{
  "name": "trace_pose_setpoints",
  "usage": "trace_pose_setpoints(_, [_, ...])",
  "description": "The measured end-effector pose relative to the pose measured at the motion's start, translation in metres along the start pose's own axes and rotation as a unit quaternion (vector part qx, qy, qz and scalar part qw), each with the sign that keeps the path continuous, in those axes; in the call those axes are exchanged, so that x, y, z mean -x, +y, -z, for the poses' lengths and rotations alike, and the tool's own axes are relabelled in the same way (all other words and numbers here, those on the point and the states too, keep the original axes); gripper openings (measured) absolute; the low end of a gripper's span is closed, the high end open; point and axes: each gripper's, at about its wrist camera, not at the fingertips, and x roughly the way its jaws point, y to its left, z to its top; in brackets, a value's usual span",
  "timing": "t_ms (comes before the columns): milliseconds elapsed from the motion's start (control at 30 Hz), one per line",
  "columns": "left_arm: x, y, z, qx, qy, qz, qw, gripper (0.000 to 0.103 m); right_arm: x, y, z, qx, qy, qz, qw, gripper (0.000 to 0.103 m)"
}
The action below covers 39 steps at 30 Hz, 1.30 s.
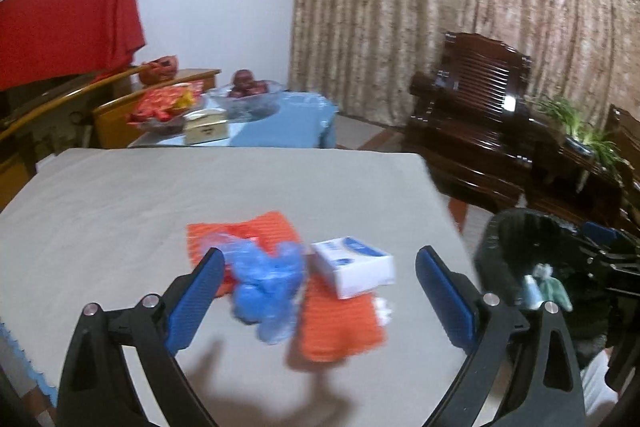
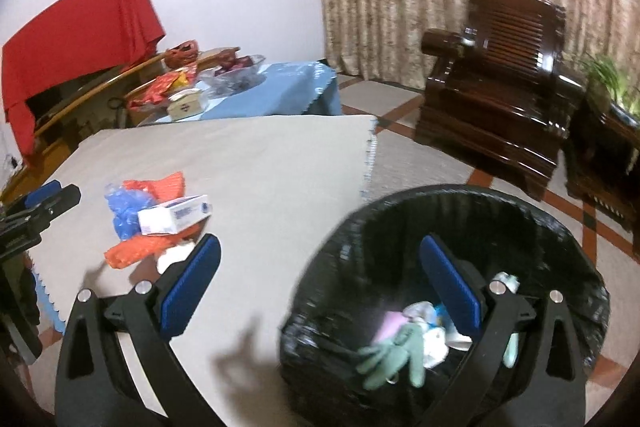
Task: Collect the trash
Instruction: 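Grasp the blue plastic bags with the left tool, then grasp the white alcohol-wipe box with the right tool while the left tool holds the bags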
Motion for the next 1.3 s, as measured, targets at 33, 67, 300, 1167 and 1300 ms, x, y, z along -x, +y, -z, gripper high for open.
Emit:
trace_pose_setpoints(33, [0.000, 0.006, 0.001, 0.002, 0.000, -0.006, 1.0000, 0.094, -0.004, 0.007, -0.002, 0.004, 0.001, -0.005, 1.000, 0.097])
trace_pose_setpoints(67, [-0.002, 0.012, 0.001, 0.005, 0.001, -0.011, 0.9999, 0.094, -0.008, 0.014, -0.004, 0.008, 0.001, -0.010, 1.000, 0.097])
trace_pose_setpoints(300, [-0.019, 0.040, 0.010, 0.015, 0.015, -0.027, 0.9994, 0.094, -0.033, 0.049, -0.011, 0.019, -0.001, -0.028, 0.999, 0.097])
trace_pose_setpoints(1167, [-0.130, 0.057, 0.048, 0.029, 0.103, 0.029, 0.9938, 0.043, -0.111, 0.086, -0.014, 0.045, 0.028, -0.040, 0.998, 0.097])
trace_pose_setpoints(1300, [-0.118, 0.062, 0.042, 0.043, 0.089, 0.031, 0.9947, 0.039, -0.114, 0.095, -0.015, 0.049, 0.027, -0.047, 0.997, 0.097])
